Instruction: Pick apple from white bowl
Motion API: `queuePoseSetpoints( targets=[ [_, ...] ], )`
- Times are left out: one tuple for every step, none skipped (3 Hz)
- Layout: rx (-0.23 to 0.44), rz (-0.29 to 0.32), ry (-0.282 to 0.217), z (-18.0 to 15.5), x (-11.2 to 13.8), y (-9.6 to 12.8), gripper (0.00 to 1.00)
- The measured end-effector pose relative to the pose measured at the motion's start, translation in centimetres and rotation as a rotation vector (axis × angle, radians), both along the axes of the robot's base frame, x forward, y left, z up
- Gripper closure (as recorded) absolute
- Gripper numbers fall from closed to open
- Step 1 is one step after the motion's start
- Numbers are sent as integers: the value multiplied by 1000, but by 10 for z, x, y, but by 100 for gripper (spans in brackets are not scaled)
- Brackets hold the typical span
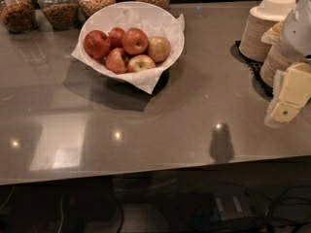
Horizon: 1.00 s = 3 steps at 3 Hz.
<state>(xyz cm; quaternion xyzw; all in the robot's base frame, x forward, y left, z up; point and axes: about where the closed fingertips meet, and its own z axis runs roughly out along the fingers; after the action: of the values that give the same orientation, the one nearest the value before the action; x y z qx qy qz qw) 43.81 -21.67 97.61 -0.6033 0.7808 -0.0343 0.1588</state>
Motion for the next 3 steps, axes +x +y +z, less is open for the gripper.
queuePoseSetpoints(
  targets=[
    [0,0,0,0,0,0,0],
    [17,-6,-18,1,3,1,0],
    [91,-6,-61,-1,17,7,0]
  ],
)
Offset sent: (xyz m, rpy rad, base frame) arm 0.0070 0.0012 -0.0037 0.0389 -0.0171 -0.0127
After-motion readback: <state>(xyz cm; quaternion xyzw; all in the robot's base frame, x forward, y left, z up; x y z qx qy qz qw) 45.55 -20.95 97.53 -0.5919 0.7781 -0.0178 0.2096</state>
